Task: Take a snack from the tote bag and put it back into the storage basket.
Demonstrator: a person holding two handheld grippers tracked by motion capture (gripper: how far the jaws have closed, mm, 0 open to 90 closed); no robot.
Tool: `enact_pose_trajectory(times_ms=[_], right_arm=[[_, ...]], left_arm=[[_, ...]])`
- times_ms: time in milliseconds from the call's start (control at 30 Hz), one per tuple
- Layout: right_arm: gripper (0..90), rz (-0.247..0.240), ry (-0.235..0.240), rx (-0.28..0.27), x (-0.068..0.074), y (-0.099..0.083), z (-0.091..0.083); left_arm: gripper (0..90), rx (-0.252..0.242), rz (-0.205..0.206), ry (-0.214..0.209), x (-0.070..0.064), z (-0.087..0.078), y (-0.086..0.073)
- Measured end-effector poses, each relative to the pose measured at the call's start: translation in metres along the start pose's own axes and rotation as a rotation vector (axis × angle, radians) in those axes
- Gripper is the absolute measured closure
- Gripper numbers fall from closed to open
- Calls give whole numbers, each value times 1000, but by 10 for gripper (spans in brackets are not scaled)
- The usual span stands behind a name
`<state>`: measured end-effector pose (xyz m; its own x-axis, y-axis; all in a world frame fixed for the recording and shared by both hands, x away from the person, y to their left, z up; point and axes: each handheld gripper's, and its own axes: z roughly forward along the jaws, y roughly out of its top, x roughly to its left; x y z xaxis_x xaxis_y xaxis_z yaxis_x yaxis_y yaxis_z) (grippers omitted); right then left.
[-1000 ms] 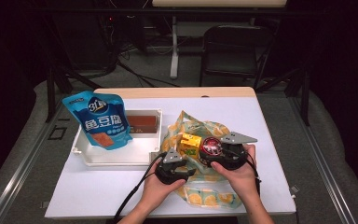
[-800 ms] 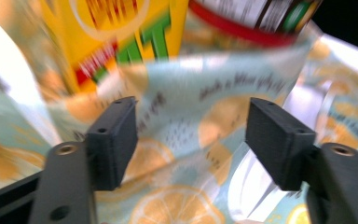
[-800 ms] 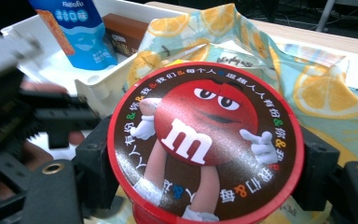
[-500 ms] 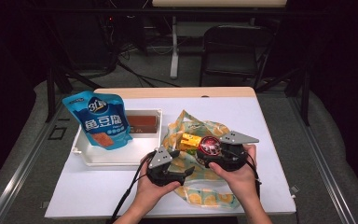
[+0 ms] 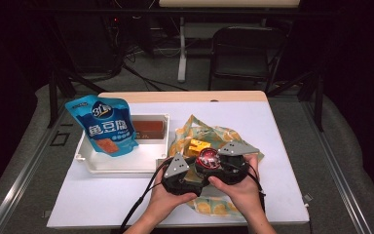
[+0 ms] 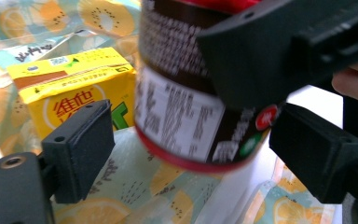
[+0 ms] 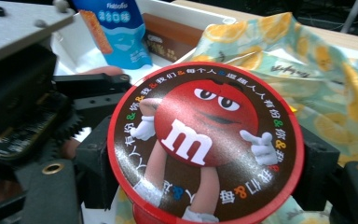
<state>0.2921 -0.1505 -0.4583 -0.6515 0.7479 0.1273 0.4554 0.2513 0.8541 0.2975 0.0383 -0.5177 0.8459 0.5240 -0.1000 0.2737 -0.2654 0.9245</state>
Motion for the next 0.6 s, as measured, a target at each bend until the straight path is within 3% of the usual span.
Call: enact_pose_trajectory(times_ms=[67,100,267,333,600], right_arm=[[251,-5,5,11,3,-1,2],[251,-9,10,15,4,-1,3],[251,-18,25,29,10,-2,7],[251,-20,24,33,12,-2,9],[250,-16,46,41,14,-3,11]], left_arm=[[160,-4,7,0,-1,1,-1],[162,-10,9,20,-3,2,-1],[212,-17,16,16,-4,1,-1],[212,-10,4,-9,-2,1,-1],[239,-19,18,-2,-3,-1,-1]])
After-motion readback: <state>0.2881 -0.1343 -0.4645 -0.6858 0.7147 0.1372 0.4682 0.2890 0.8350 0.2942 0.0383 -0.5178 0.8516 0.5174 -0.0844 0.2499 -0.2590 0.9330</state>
